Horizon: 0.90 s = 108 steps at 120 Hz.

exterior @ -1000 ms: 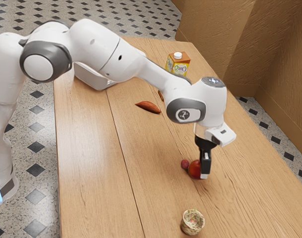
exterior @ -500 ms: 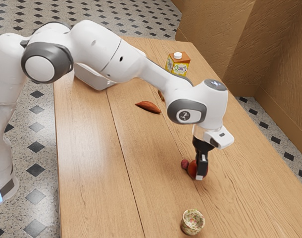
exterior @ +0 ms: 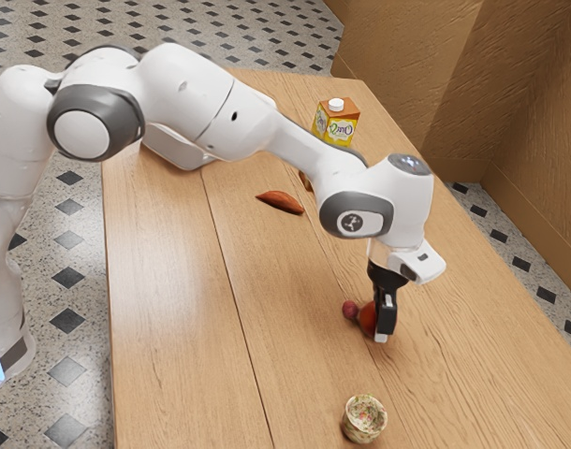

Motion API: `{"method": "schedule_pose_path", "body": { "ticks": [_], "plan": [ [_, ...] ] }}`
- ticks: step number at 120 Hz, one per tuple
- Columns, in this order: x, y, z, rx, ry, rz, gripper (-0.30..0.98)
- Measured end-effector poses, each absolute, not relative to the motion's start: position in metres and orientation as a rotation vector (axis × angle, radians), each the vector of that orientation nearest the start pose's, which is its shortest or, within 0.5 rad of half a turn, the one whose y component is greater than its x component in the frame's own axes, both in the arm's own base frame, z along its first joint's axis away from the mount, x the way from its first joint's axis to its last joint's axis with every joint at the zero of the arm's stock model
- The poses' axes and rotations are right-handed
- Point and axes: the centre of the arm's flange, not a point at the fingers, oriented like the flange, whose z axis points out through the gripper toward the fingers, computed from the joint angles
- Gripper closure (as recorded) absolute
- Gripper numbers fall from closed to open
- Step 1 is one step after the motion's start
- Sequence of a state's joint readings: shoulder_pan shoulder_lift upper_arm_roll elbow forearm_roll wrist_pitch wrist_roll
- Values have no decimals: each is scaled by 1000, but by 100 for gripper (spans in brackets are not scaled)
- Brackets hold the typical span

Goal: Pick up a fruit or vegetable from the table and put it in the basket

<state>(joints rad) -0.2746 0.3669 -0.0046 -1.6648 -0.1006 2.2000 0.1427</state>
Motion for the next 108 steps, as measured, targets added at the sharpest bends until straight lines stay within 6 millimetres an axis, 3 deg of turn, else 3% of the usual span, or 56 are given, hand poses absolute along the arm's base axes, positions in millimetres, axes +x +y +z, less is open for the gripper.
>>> {"method": "schedule_pose_path", "body": {
  "ticks": [27,49,65,82,95,108],
  "plan": [
    [654,-184,408,-3172,574,-300,3],
    [658,-185,415,-3163,581,-343,20],
    [658,-186,416,-3156,588,-326,23],
    [659,-185,442,-3104,629,-250,24],
    [664,-180,489,-3070,632,-267,24],
    [666,-129,533,-3051,512,-286,25]
  ]
}}
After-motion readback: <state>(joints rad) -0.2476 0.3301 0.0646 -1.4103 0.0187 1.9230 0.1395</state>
